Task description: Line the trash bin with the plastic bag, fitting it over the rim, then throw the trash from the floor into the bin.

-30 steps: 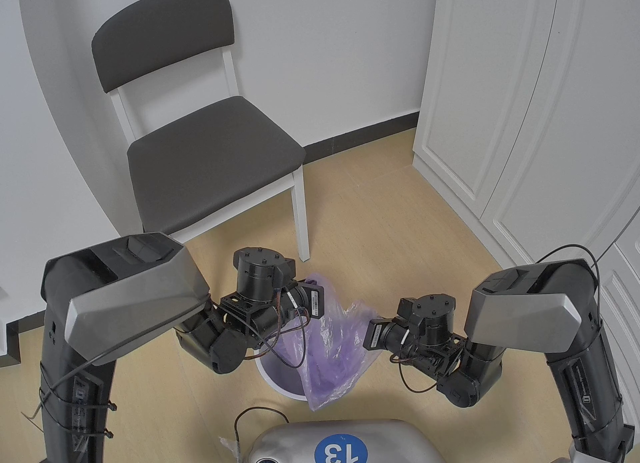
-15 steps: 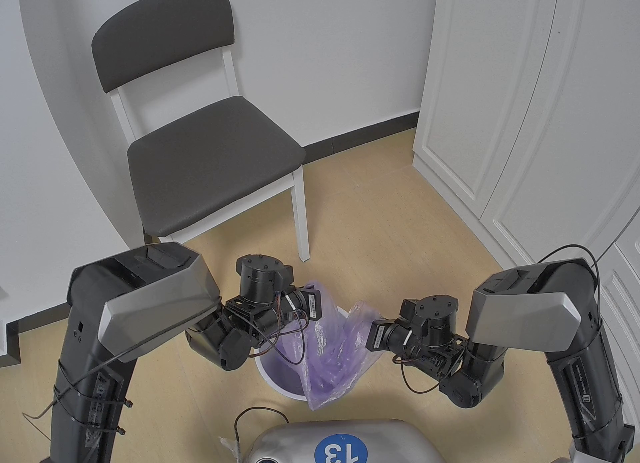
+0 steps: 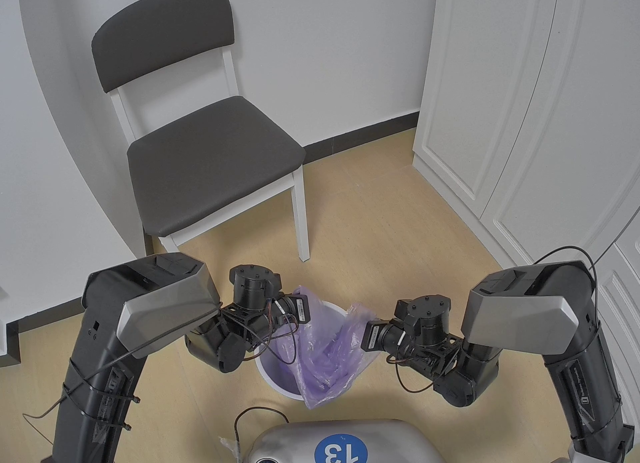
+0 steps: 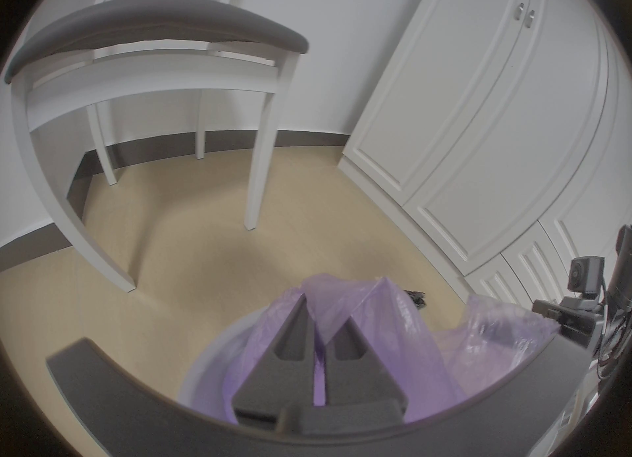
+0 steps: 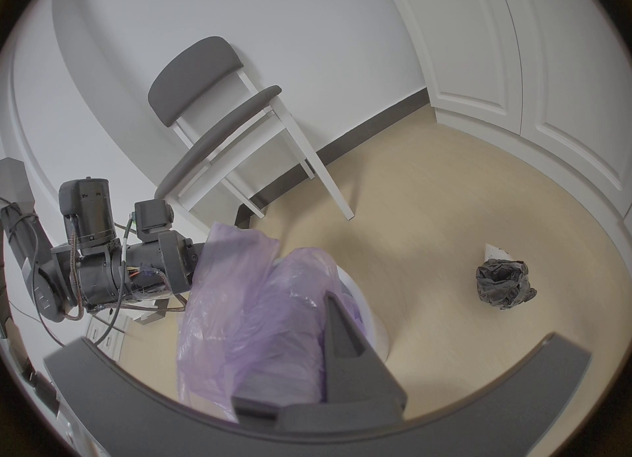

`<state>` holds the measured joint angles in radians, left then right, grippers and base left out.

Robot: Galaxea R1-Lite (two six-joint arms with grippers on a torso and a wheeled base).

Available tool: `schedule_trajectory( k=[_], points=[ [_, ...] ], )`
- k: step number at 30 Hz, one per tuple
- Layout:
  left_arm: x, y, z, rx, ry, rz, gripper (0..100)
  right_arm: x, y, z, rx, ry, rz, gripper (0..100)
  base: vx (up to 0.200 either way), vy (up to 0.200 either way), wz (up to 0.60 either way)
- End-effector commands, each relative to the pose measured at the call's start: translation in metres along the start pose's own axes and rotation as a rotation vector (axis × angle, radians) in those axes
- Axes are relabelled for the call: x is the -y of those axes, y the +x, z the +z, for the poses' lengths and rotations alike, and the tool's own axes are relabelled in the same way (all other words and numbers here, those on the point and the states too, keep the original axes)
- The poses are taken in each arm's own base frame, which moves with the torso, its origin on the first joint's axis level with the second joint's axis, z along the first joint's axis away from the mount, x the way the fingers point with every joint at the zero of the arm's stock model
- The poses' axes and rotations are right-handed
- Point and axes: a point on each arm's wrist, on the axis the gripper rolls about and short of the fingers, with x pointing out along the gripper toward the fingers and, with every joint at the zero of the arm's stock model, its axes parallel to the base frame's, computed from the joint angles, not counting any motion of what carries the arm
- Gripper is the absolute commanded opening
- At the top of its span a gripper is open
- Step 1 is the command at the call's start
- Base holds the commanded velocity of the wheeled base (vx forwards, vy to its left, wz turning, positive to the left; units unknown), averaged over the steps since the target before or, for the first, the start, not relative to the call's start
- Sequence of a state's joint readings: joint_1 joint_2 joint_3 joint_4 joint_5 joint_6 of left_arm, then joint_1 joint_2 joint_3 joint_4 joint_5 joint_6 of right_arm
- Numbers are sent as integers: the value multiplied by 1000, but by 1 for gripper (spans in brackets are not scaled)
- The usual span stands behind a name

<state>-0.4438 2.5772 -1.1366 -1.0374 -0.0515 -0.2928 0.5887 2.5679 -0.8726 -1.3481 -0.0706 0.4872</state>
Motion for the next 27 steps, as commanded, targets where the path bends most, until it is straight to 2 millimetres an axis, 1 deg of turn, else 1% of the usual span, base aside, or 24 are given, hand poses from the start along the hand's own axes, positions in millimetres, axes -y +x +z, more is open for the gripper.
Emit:
schedule_trajectory(
  k=[1, 2, 3, 4, 7, 10, 13, 14, 16, 22, 27],
  points=[
    [-24, -4, -7, -2, -20, 48, 0, -5, 17, 5, 46, 4, -43, 0, 0, 0, 0],
    [-43, -11, -5, 19, -37, 82, 0, -7, 22, 11, 75, 7, -80, 0, 0, 0, 0],
    [-44, -12, -5, 23, -39, 86, 0, -7, 22, 12, 74, 7, -82, 0, 0, 0, 0],
    [-54, -17, -7, 27, -49, 107, 0, -4, 20, 14, 56, 5, -104, 0, 0, 0, 0],
    [-65, -26, -12, 19, -61, 138, 0, 0, 12, 33, 21, 9, -149, 0, 0, 0, 0],
    [-68, -38, -17, 4, -66, 151, 0, 5, 5, 41, -43, 5, -196, 0, 0, 0, 0],
    [-69, -48, -21, -32, -68, 165, 0, 8, 4, 37, -93, -8, -224, 0, 0, 0, 0],
    [-69, -48, -21, -32, -68, 165, 0, 8, 4, 37, -93, -8, -224, 0, 0, 0, 0],
    [-69, -56, -26, -62, -69, 179, 0, 16, 3, 38, -123, -33, -253, 0, 0, 0, 0],
    [-75, -63, -28, -82, -72, 202, 0, 28, -2, 41, -153, -82, -289, 0, 0, 0, 0],
    [-76, -68, -34, -108, -58, 211, 0, 35, -10, 33, -223, -163, -312, 0, 0, 0, 0]
  ],
)
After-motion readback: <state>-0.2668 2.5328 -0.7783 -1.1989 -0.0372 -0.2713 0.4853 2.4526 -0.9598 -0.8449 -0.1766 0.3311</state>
